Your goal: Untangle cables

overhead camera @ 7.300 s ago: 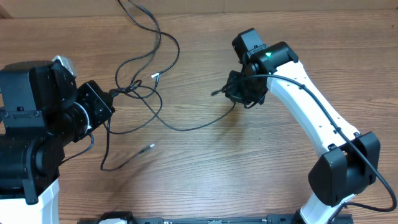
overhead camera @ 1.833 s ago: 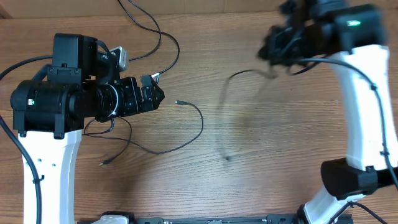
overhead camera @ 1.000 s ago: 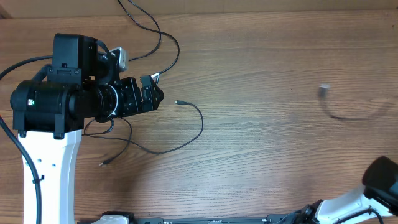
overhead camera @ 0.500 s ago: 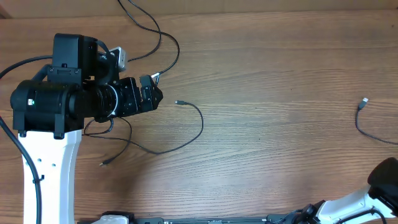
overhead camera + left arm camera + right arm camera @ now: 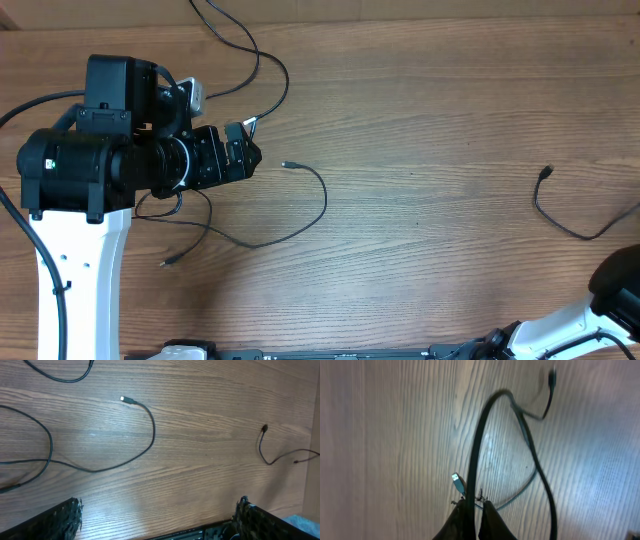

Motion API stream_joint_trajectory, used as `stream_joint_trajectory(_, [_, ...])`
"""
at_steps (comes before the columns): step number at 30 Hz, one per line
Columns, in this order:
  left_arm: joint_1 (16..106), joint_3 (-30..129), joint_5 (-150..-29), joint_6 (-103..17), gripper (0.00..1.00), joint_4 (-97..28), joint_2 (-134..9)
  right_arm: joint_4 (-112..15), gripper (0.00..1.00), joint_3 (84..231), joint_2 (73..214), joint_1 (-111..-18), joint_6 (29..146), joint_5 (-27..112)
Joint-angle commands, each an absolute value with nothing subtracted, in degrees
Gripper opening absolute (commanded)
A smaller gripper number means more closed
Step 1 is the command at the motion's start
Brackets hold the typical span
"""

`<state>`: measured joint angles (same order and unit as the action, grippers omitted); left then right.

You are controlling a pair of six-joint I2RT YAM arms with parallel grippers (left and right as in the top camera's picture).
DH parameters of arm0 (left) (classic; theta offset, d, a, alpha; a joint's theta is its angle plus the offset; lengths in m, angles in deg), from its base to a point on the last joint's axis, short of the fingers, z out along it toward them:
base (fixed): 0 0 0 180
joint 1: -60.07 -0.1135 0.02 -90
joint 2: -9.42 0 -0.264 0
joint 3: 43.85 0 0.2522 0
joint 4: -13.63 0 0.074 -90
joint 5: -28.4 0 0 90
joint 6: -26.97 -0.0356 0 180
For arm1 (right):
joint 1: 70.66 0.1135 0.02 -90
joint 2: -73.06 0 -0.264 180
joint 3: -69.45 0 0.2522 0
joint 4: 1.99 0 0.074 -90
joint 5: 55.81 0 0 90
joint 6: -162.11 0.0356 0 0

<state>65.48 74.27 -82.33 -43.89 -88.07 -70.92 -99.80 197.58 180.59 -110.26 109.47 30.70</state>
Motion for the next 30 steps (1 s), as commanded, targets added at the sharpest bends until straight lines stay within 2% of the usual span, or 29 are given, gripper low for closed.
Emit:
stream_joint_trajectory(1, [65.77,75.08,-81.96,-44.61,1.0,-88.18,-70.83,-97.9,0.12,193.47,180.46,-107.55,107.35,31.29])
stream_joint_trajectory(11, [65.77,75.08,-81.96,-44.59,1.0,-88.2,-70.83,-92.19,0.15,184.18,180.5,-100.05,104.64,29.79])
stream_joint_trajectory(14, [65.77,75.08,-81.96,-44.59,1.0,-88.16,-70.83,-91.49,0.22,181.78,180.5,-98.28,104.66,29.83])
stream_joint_trajectory(16, [65.77,75.08,-81.96,-44.59,0.99,-88.16,-70.83,-91.1,0.34,180.14,180.5,-97.23,104.64,29.83])
stream_joint_trajectory(20, [65.77,75.08,-81.96,-44.59,1.0,-88.16,-70.83,-89.86,0.82,176.86,180.5,-95.22,104.62,29.83])
stream_joint_trajectory(21, [65.77,75.08,-81.96,-44.59,0.99,-88.18,-70.83,-89.64,0.87,176.31,180.5,-94.85,104.62,29.83])
stream_joint_trajectory(25, [65.77,75.08,-81.96,-44.59,0.99,-88.23,-70.83,-89.57,0.99,175.46,180.5,-93.58,104.58,29.85])
stream_joint_trajectory(30, [65.77,75.08,-81.96,-44.59,0.99,-88.25,-70.83,-90.58,1.0,175.48,180.5,-93.19,104.6,30.99])
